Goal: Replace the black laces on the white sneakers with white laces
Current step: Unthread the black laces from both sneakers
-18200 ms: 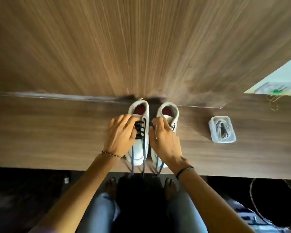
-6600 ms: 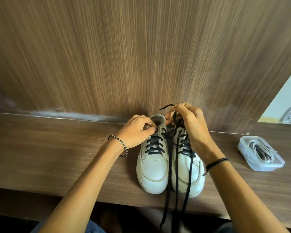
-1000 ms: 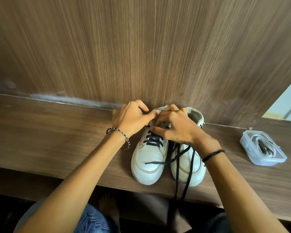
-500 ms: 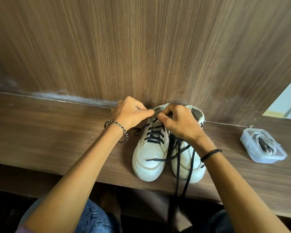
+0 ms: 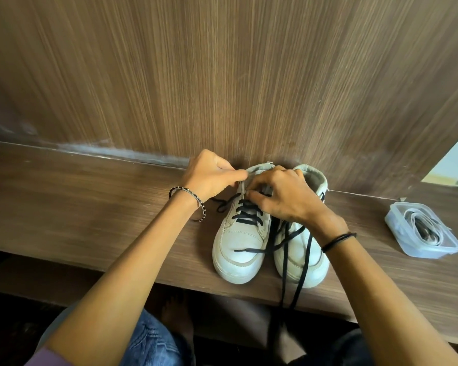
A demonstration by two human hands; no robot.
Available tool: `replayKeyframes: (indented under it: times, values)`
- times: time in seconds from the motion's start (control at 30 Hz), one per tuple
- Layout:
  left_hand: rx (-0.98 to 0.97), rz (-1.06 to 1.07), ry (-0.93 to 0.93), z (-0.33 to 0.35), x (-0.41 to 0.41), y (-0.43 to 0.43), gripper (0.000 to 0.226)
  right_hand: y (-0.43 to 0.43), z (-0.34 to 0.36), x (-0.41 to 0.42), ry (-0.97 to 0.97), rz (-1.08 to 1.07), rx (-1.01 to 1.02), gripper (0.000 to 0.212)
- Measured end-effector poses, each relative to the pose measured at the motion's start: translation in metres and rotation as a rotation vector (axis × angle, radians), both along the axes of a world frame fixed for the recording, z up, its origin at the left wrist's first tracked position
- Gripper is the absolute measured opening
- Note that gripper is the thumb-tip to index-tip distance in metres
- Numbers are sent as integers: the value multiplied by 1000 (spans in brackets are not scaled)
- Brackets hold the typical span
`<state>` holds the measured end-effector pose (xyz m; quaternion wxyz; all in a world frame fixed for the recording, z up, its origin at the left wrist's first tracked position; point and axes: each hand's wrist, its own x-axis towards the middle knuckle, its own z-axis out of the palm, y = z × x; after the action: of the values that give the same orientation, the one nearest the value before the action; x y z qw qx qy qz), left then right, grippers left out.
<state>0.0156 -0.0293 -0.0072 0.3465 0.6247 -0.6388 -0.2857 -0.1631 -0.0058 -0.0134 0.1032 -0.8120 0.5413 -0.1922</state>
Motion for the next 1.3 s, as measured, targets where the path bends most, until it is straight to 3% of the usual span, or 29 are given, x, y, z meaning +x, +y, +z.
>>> replayKeyframes:
  times: [0.17, 0.37, 0.5, 0.53, 0.63, 0.77, 0.9, 1.1, 1.23, 1.3]
  values:
    - [19, -22, 17, 1, -1, -1, 21, 2, -1, 10, -415, -314, -115, 20]
    - [14, -28, -8, 1, -1, -1, 22, 9, 7, 13, -980, -464, 212, 21]
    - [40, -41, 16, 0, 0, -3, 21, 7, 21, 6, -1372, -414, 382, 8]
    - [44, -44, 19, 0, 1, -3, 21, 7, 23, 2, -1291, -370, 363, 9]
    - [45, -47, 36, -1, 0, -3, 21, 8, 18, -6, -752, -204, 197, 15]
    - [30, -44, 21, -1, 0, -4, 22, 3, 8, -9, -475, -22, 235, 24]
    - [48, -67, 39, -2, 1, -5, 19, -3, 0, -3, -28, 64, 4, 18]
    - [29, -64, 40, -2, 0, -4, 18, -2, -3, 6, 103, -78, -5, 27]
    - [19, -66, 19, -1, -2, -4, 20, 3, -3, 20, -149, -146, 49, 41]
    - [12, -70, 16, -2, -1, -5, 22, 1, -1, 19, -378, -219, 127, 40]
